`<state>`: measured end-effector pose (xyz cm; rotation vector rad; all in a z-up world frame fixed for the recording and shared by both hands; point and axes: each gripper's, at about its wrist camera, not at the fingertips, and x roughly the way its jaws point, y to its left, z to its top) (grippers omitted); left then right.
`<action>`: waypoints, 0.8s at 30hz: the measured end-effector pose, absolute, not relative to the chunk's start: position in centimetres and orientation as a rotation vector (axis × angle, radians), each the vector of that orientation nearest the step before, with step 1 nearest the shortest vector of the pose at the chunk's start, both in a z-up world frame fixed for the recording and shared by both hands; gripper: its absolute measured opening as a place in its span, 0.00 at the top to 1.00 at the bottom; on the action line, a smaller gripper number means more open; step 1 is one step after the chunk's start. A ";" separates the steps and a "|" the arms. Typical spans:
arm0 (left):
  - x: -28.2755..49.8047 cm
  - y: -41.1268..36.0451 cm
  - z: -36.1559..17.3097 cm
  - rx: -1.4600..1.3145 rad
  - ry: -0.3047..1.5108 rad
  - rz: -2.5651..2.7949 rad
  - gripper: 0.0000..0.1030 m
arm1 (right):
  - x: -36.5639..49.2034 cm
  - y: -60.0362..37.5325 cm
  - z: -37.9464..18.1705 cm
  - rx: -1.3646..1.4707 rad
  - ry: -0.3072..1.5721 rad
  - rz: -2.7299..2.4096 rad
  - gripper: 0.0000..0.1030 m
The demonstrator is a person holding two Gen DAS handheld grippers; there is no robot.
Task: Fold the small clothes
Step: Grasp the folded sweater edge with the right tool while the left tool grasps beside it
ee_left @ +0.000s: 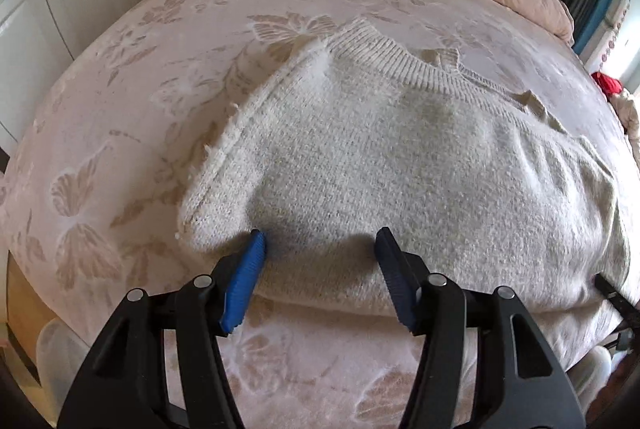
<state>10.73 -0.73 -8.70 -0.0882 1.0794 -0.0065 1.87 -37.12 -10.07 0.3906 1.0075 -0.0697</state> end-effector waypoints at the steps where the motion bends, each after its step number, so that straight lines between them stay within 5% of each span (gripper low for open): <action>1: 10.7 -0.7 -8.7 -0.087 1.081 -0.009 0.46 | 1.6 -37.1 -9.7 0.389 0.990 -0.068 1.00; 19: 10.2 -0.9 -8.7 -0.051 1.090 0.009 0.46 | 0.1 -44.7 -12.7 0.514 1.022 -0.273 1.00; 22: 9.3 1.5 -7.7 -0.227 1.074 -0.013 0.39 | -0.7 -44.8 -10.5 0.541 0.971 -0.268 0.84; 24: 8.2 4.6 -7.7 -0.437 1.068 0.014 0.19 | -1.8 -45.5 -9.8 0.588 0.940 -0.265 0.60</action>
